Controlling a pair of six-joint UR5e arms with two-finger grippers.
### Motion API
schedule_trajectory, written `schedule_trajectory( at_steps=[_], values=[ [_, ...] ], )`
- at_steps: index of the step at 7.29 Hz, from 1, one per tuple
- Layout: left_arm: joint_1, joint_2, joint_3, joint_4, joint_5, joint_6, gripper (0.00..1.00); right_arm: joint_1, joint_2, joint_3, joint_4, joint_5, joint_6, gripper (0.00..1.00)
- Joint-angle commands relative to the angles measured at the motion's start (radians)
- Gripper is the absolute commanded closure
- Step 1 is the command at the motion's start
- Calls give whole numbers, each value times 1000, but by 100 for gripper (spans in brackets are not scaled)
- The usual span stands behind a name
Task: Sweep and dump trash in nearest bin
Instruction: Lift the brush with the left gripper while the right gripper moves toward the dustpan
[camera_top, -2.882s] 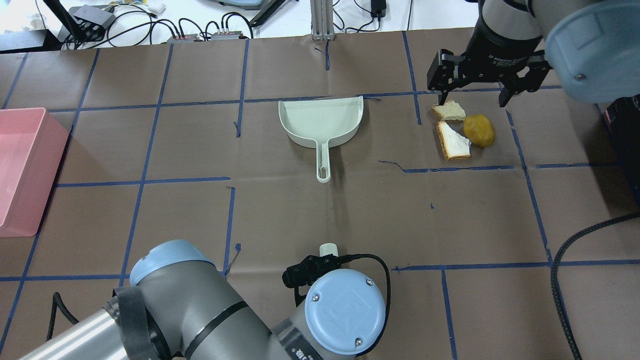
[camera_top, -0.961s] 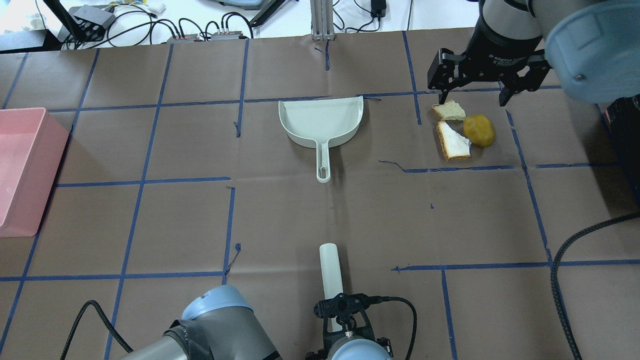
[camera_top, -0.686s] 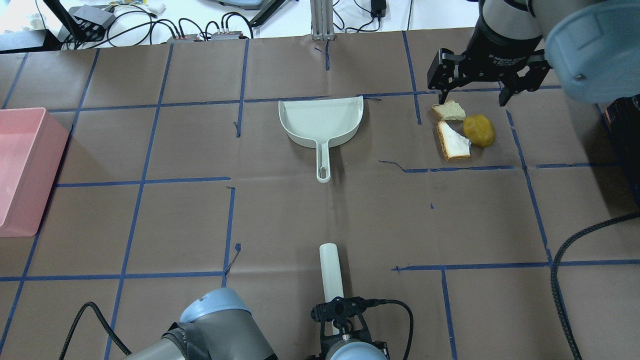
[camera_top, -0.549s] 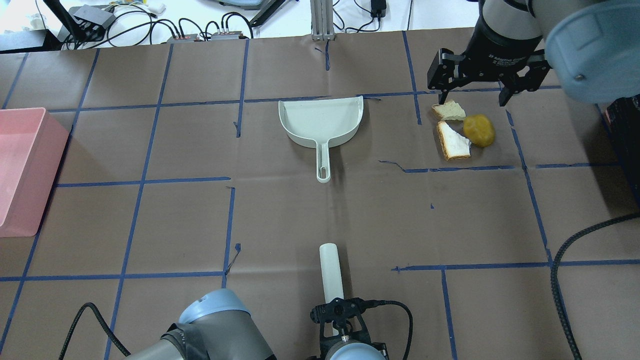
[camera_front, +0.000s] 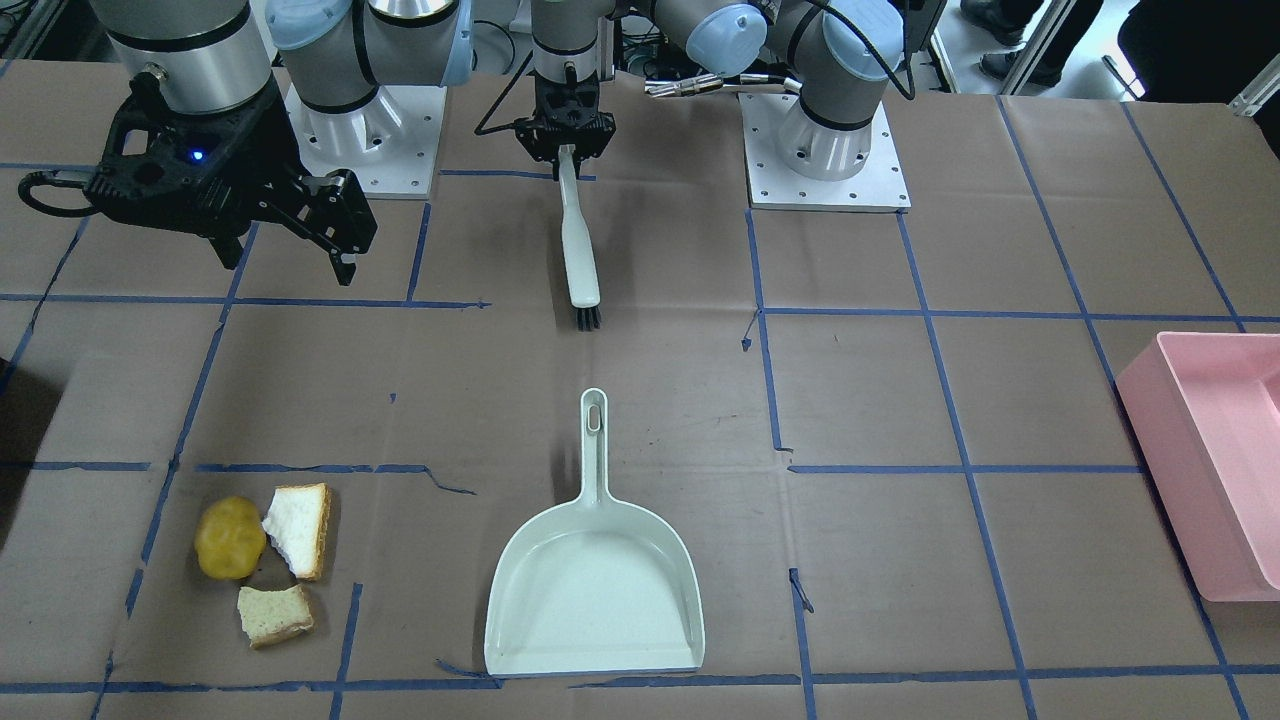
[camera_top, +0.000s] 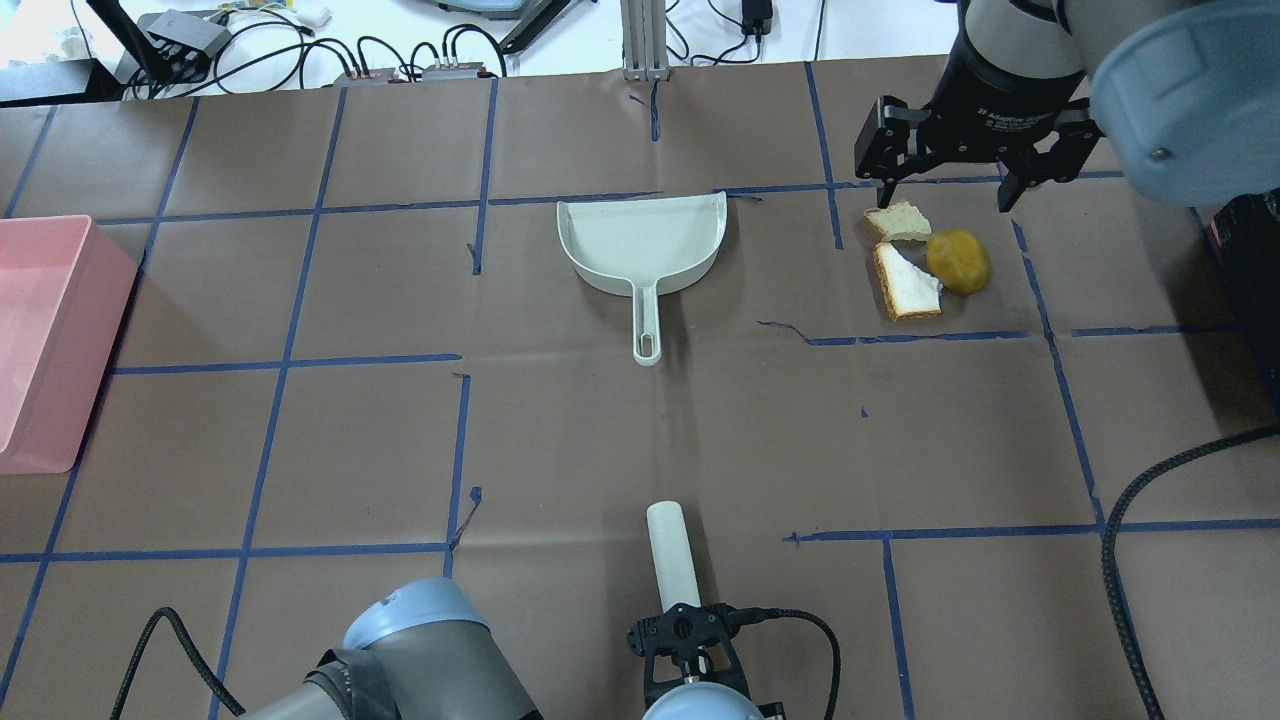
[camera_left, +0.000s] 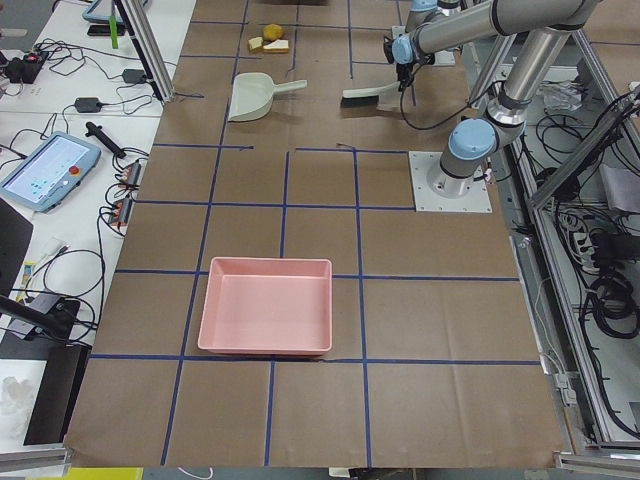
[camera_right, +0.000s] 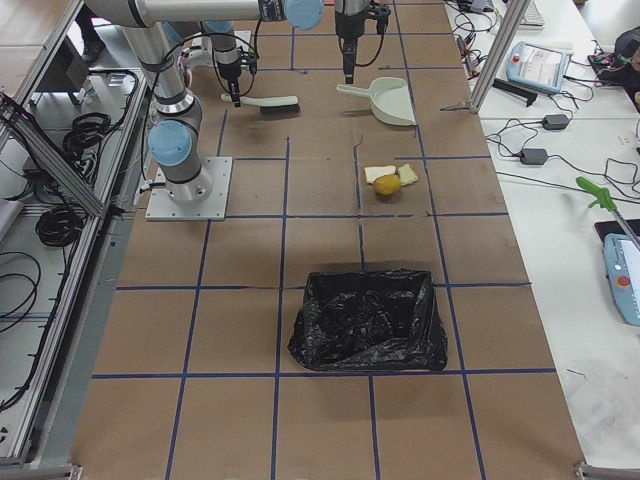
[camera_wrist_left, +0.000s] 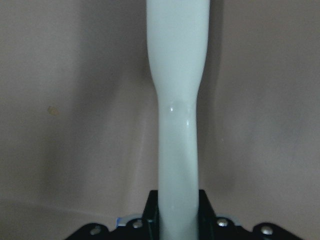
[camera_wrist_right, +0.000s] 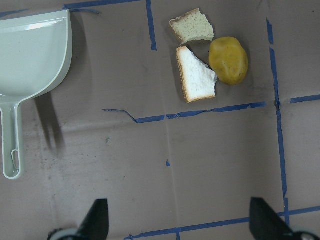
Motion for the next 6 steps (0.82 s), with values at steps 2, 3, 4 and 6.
schedule_trajectory(
  at_steps=[2, 3, 4, 6],
  values=[
    [78, 90, -2, -57, 0, 55, 94, 0, 0, 0, 0, 0, 0, 0],
    [104, 119, -2, -101, 3, 62, 95, 0, 0, 0, 0, 0, 0, 0],
    [147, 161, 0, -155, 3, 92, 100, 2, 0, 0, 0, 2, 0, 0],
    [257, 205, 6, -207, 68, 396, 100, 2, 0, 0, 0, 3, 2, 0]
  ],
)
